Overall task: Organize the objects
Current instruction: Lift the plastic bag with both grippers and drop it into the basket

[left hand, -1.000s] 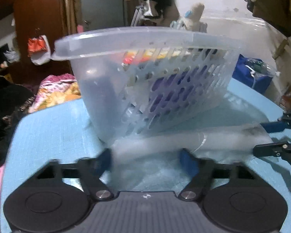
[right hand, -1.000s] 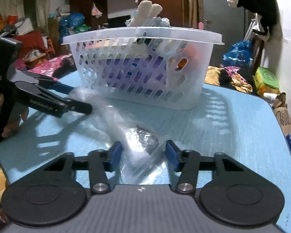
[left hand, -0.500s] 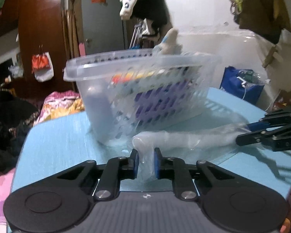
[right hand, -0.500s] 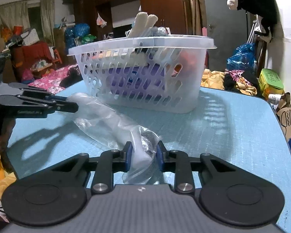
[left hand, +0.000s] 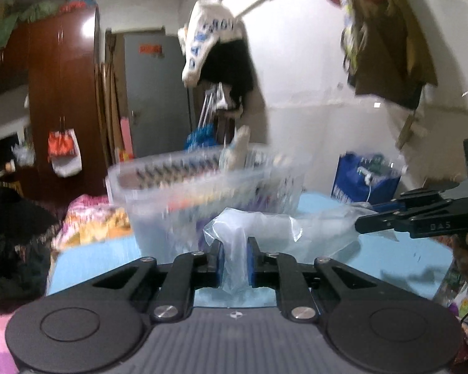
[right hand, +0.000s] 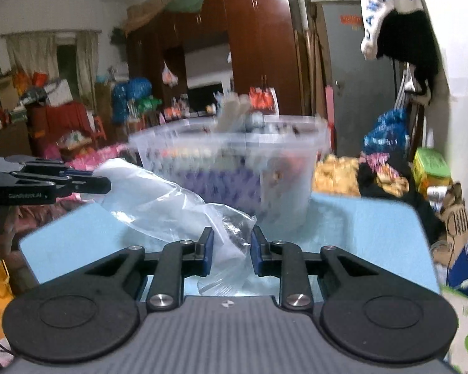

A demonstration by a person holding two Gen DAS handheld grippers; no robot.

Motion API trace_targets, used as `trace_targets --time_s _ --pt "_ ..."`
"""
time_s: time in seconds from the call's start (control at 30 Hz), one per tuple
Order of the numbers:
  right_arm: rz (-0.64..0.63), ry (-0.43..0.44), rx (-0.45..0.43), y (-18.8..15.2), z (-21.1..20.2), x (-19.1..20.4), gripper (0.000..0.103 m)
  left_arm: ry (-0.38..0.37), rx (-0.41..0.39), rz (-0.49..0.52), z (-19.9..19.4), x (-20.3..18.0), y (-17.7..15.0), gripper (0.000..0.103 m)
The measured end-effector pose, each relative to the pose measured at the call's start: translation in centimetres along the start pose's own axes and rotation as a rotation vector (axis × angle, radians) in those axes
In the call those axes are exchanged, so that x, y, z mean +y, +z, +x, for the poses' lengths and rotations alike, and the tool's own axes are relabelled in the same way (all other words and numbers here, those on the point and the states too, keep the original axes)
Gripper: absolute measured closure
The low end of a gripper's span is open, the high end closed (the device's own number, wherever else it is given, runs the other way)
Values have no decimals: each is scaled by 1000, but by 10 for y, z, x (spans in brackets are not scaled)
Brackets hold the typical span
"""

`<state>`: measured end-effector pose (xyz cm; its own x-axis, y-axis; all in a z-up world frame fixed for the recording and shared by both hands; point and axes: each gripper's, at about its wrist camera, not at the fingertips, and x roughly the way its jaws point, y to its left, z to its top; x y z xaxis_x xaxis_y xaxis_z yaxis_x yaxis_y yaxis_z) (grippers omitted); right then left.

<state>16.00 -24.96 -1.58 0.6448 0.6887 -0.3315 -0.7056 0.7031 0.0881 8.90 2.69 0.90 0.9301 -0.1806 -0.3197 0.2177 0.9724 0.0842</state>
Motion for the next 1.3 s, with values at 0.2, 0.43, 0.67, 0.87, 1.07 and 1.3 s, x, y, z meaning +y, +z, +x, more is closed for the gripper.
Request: trace_targets --time_s 0.2,0.43,0.67,0.87,1.07,1.3 --pt "-52 -18 -86 53 -7 6 76 31 -101 26 -13 0 50 86" --pt "-116 -56 -125 139 30 0 77 89 -131 -38 23 31 112 86" --pt "-134 -91 -28 174 95 -11 77 123 -40 -141 80 67 122 86" --pt "-98 -121 30 166 122 -20 77 139 32 -200 114 83 105 85" --pt "-92 -224 45 154 121 -30 21 260 53 -106 129 76 93 19" --pt "-18 -197 -86 137 68 -36 0 210 -92 -166 89 76 79 0"
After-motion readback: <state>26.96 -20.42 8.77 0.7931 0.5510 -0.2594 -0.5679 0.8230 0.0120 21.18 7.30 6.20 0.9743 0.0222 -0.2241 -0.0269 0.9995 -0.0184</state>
